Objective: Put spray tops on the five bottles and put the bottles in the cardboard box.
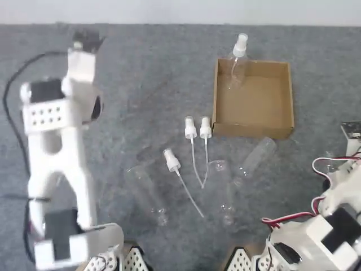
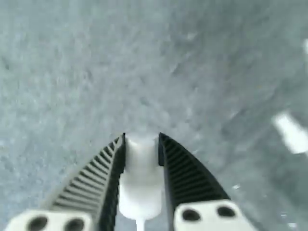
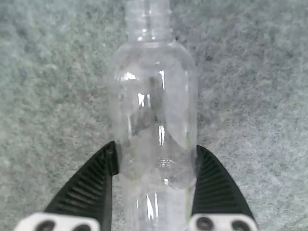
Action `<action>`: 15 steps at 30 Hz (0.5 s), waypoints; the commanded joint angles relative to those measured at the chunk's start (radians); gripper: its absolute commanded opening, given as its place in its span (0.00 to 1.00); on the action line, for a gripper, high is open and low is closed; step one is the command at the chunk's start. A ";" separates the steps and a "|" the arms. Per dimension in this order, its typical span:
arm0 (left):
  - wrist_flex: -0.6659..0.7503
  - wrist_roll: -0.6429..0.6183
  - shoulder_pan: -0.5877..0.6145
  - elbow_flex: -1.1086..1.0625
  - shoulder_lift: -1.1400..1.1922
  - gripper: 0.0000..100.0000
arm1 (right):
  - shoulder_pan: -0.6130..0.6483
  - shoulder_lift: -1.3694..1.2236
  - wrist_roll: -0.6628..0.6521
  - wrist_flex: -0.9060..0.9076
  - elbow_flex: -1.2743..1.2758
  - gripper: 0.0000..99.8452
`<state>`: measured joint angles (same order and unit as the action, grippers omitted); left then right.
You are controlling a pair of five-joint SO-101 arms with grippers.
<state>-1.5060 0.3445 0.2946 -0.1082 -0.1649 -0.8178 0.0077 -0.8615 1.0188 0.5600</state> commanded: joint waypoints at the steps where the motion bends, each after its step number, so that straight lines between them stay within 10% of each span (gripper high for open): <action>1: 0.311 0.107 0.037 -0.513 -0.216 0.02 | -0.005 0.021 -0.011 0.013 -0.052 0.08; 15: 0.491 -0.077 -0.365 -0.846 -0.272 0.02 | -0.012 0.019 -0.006 0.013 -0.051 0.08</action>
<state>-1.0656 0.3675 0.0583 -0.9567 -0.3874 -0.8178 0.0077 -0.8615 1.0188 0.5600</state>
